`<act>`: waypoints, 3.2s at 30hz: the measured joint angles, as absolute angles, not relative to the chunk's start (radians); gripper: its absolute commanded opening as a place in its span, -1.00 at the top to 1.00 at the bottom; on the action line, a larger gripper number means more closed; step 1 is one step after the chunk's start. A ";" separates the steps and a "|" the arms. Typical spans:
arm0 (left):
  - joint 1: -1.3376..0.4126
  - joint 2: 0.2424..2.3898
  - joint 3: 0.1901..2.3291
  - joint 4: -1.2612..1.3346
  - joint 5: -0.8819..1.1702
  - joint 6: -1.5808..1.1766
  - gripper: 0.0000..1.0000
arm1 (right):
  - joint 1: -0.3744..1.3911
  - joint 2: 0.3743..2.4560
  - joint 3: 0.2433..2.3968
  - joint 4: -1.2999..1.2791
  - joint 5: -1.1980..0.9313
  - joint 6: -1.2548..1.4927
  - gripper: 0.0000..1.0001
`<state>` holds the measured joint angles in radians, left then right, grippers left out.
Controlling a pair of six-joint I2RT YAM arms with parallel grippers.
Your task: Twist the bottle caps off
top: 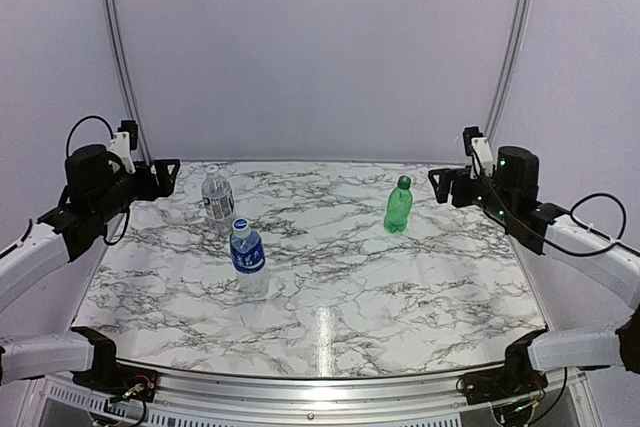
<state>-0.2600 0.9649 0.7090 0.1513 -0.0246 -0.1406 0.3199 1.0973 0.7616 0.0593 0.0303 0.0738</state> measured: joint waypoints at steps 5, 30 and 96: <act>-0.260 0.959 0.709 0.151 -0.016 -0.156 -0.98 | 0.320 1.095 0.762 0.059 0.026 0.074 -0.97; -0.572 0.952 0.914 -0.131 -0.073 -0.170 -0.98 | 0.329 1.097 0.862 -0.094 -0.035 0.055 -0.97; -0.888 1.353 1.183 -0.192 0.340 -0.202 1.00 | 0.912 1.335 0.870 0.030 -0.354 -0.093 -0.96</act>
<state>-0.8875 1.3529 1.1828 -0.1917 0.3401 -0.2016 0.9119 1.3350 0.8696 0.0296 -0.3538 -0.0925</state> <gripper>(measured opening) 0.270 0.985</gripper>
